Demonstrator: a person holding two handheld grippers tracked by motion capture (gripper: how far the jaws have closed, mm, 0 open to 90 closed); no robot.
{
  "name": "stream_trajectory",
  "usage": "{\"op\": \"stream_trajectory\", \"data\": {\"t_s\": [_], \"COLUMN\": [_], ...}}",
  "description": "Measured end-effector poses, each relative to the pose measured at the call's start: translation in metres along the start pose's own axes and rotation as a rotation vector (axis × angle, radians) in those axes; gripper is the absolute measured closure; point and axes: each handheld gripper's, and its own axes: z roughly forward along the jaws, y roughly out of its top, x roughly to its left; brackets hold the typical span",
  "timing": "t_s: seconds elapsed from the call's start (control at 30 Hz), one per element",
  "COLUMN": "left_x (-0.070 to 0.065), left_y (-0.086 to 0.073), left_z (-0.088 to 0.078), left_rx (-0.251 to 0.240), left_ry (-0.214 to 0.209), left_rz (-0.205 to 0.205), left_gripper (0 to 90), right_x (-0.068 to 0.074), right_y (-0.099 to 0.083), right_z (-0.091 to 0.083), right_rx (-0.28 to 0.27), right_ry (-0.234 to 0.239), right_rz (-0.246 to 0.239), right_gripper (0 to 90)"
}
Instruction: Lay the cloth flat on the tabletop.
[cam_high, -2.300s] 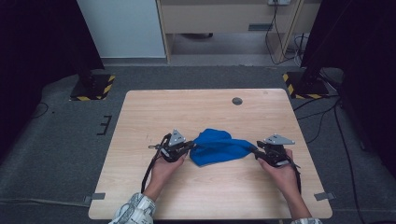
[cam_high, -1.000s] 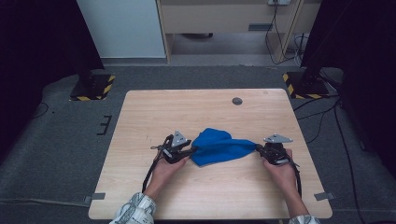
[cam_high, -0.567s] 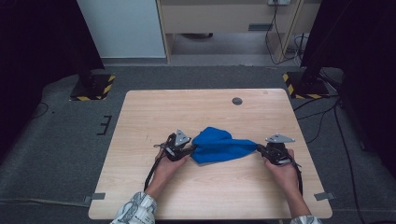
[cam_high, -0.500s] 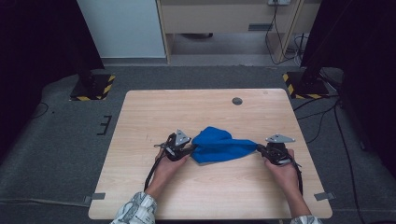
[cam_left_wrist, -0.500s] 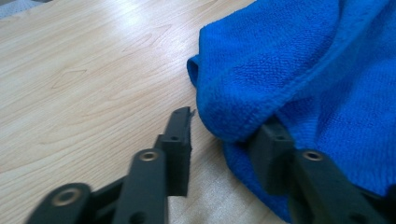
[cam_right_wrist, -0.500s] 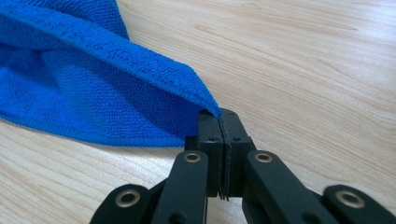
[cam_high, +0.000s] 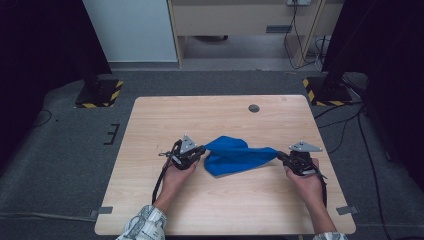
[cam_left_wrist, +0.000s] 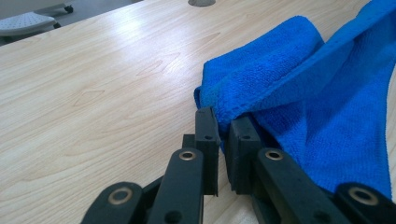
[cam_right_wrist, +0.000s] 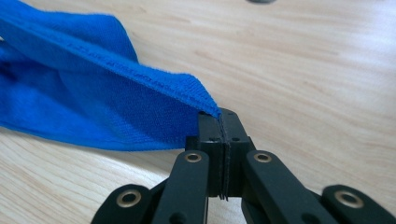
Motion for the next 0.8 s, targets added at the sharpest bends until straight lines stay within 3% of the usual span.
{"op": "stream_trajectory", "data": {"t_s": [0.3,0.5,0.8], "left_x": [0.0,0.001,0.003], "left_y": [0.0,0.0,0.006], "left_z": [0.0,-0.001,-0.018], "left_rx": [-0.003,-0.007,-0.043], "left_ry": [0.01,-0.008,-0.021], "left_rz": [-0.008,-0.018,-0.036], "left_gripper": [81.8,85.7,86.5], "right_x": [-0.002,-0.003,-0.002], "right_y": [0.005,0.006,0.011], "right_z": [-0.009,-0.01,-0.014], "right_rx": [-0.03,-0.038,-0.078], "right_ry": [-0.021,-0.022,-0.003], "right_rz": [0.01,0.017,0.023], "right_gripper": [89.8,89.7,89.7]}}
